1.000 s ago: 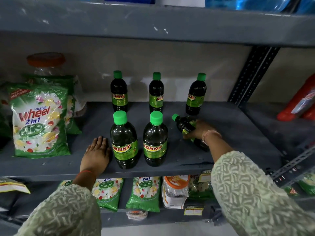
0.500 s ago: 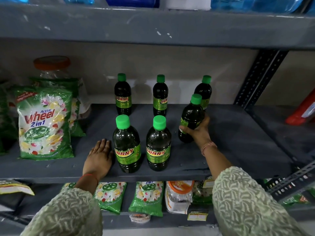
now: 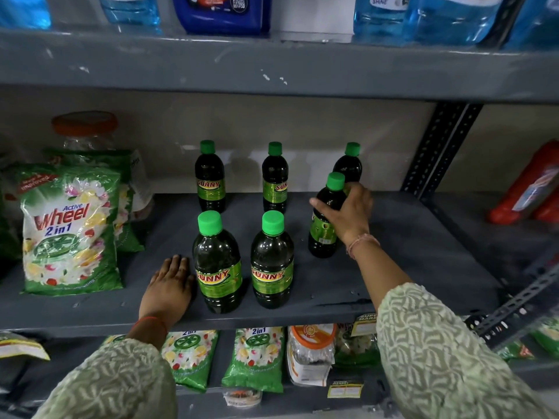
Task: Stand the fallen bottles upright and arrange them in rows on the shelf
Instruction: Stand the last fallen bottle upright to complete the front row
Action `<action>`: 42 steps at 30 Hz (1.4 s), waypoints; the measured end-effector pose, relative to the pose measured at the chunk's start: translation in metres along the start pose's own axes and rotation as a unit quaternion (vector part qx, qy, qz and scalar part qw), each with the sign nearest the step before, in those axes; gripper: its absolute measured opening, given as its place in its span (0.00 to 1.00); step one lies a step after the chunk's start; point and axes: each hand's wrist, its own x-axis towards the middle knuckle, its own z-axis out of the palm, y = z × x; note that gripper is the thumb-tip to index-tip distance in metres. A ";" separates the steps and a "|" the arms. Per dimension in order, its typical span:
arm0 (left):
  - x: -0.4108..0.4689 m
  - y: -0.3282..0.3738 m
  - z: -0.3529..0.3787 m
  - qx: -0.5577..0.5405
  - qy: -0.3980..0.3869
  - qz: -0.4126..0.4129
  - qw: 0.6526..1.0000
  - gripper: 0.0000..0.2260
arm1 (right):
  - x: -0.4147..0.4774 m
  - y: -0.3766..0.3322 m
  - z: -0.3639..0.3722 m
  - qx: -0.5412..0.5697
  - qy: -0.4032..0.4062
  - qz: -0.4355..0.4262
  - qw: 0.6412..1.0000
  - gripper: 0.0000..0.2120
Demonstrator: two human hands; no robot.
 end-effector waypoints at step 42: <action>0.000 0.000 -0.001 -0.023 -0.003 -0.001 1.000 0.24 | 0.011 0.003 -0.010 0.155 -0.152 0.048 0.975 0.36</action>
